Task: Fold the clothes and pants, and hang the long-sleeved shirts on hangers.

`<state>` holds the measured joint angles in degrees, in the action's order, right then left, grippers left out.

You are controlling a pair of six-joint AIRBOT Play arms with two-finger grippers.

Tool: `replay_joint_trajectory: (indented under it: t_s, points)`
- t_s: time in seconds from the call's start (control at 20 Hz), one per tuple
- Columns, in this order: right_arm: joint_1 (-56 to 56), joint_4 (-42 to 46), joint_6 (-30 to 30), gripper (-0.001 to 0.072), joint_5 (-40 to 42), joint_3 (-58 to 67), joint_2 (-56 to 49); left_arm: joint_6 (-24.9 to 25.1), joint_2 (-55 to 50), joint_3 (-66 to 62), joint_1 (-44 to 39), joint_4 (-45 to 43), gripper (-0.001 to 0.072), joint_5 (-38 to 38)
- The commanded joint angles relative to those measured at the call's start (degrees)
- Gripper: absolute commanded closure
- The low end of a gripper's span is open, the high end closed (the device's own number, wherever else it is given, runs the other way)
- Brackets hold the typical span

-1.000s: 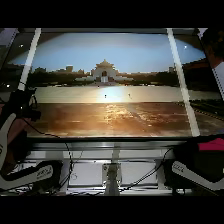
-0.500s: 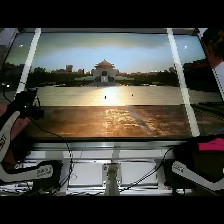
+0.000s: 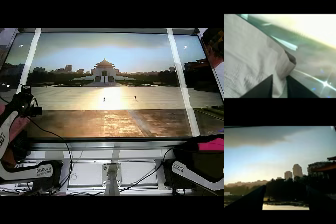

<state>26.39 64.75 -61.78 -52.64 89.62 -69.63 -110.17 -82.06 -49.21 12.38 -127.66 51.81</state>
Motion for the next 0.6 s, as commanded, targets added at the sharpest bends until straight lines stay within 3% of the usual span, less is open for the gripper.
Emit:
replay_joint_trajectory:
  t_s: [0.0,0.15,0.25,0.55]
  points:
    - [0.04,0.0,-0.02,0.0155,0.0,0.07,-0.02,-0.85,-0.04,0.02,0.33,-0.09,0.058,-2.4]
    - [0.02,0.0,-0.02,0.0155,0.02,0.07,-0.02,-0.85,-1.25,0.02,0.52,-0.28,0.0591,-1.62]
    - [0.04,-0.02,-0.02,0.0155,0.0,0.07,-0.02,-0.83,-2.97,0.02,0.52,-0.26,0.0684,-0.13]
    - [0.04,0.0,-0.02,0.0155,0.0,0.07,-0.02,1.77,-1.2,-1.62,-1.36,-0.31,0.0685,0.28]
